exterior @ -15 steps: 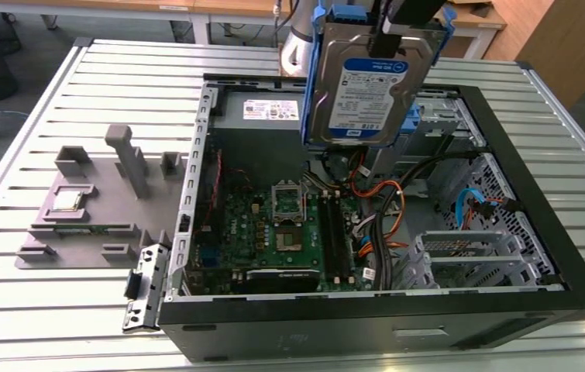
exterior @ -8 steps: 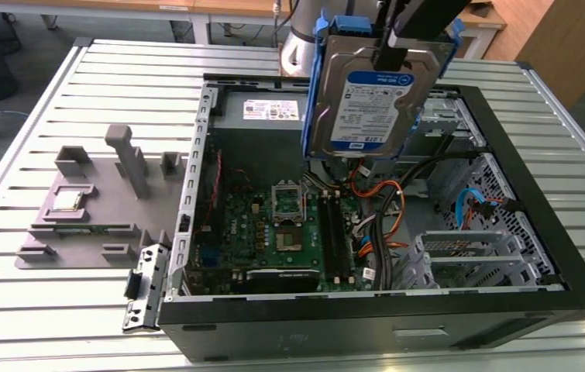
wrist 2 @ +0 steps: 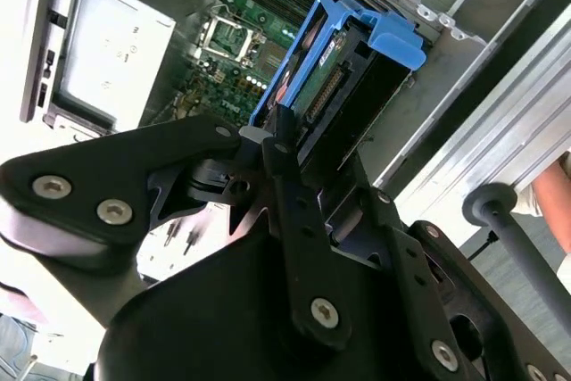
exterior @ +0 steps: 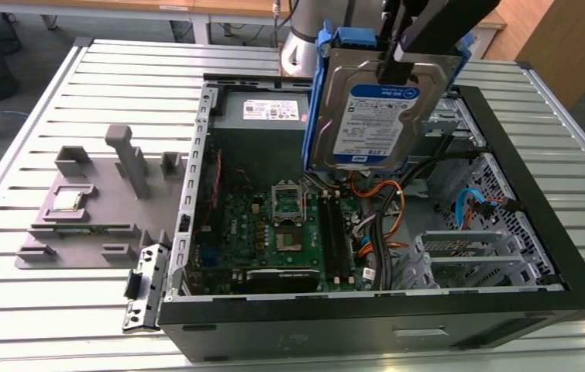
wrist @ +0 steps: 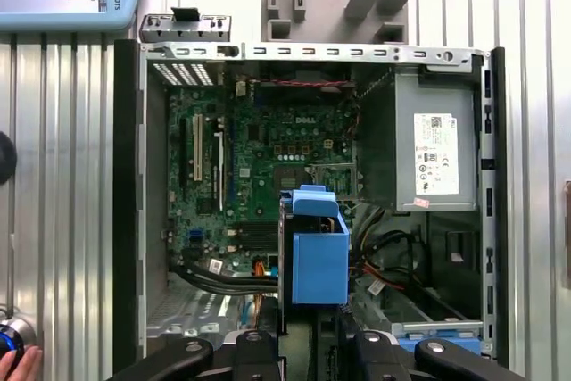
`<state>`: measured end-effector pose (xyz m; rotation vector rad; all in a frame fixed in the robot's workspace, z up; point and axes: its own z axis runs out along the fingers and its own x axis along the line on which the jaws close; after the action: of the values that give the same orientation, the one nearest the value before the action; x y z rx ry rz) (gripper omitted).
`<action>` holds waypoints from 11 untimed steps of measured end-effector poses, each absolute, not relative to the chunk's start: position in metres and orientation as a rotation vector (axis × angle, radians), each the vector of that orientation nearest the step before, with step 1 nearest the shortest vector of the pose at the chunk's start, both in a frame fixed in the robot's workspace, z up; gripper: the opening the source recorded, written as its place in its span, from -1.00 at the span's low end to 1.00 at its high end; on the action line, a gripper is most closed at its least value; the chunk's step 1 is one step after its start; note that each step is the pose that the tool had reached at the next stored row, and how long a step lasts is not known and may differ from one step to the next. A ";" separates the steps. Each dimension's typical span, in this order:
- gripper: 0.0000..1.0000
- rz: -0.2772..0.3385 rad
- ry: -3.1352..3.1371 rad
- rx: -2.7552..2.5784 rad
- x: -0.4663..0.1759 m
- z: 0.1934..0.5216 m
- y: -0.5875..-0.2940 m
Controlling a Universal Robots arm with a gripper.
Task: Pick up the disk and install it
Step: 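Pick up the disk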
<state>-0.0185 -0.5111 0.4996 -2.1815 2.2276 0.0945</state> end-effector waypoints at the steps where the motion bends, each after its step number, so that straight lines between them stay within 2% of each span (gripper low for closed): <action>1: -0.30 0.095 2.228 -2.182 -0.019 0.500 -0.513; 11: -0.30 0.095 2.228 -2.181 -0.019 0.500 -0.533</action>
<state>-0.0185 -0.5329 0.4996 -2.1815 2.2275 0.0946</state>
